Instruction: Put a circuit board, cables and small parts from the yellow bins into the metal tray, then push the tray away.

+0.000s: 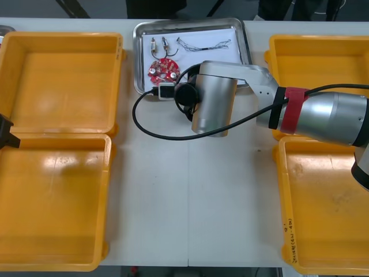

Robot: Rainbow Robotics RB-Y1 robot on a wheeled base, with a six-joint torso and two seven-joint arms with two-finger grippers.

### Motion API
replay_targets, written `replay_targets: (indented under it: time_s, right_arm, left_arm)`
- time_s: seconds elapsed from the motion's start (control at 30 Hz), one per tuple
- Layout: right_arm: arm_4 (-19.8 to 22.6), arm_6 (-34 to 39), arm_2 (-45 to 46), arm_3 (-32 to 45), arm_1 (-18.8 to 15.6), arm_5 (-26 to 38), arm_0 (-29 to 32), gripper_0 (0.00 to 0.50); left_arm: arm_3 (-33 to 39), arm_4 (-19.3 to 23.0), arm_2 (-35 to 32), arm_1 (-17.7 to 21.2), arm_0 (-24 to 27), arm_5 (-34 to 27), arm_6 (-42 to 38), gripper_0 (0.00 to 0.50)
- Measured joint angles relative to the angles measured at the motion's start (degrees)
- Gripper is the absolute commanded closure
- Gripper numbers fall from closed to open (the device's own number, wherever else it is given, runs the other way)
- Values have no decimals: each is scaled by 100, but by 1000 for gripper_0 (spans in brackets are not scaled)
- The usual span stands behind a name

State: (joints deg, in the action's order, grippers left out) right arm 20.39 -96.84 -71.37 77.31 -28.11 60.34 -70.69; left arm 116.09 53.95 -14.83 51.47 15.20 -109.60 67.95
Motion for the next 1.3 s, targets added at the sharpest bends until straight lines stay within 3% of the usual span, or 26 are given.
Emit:
replay_targets:
  time_s: [0.1, 0.3, 0.6, 1.0, 1.3]
  right_arm:
    - [406, 0, 168, 20, 20, 363, -12, 0]
    - [772, 0, 743, 473, 33, 1343, -4, 0]
    - [1449, 1, 2342, 1364, 48, 2864, 426, 0]
    - [1506, 18, 4415, 2879, 56, 4879, 1571, 0]
    - [1480, 108, 5454, 3941, 53, 4946, 2369, 0]
  left_arm:
    - [0, 0, 0, 0, 0, 0, 0, 0]
    - [0, 0, 0, 0, 0, 0, 0, 0]
    - [1, 0, 0, 0, 0, 0, 0, 0]
    - [1, 0, 0, 1, 0, 0, 0, 0]
    - [2, -1, -1, 1, 0, 0, 0, 0]
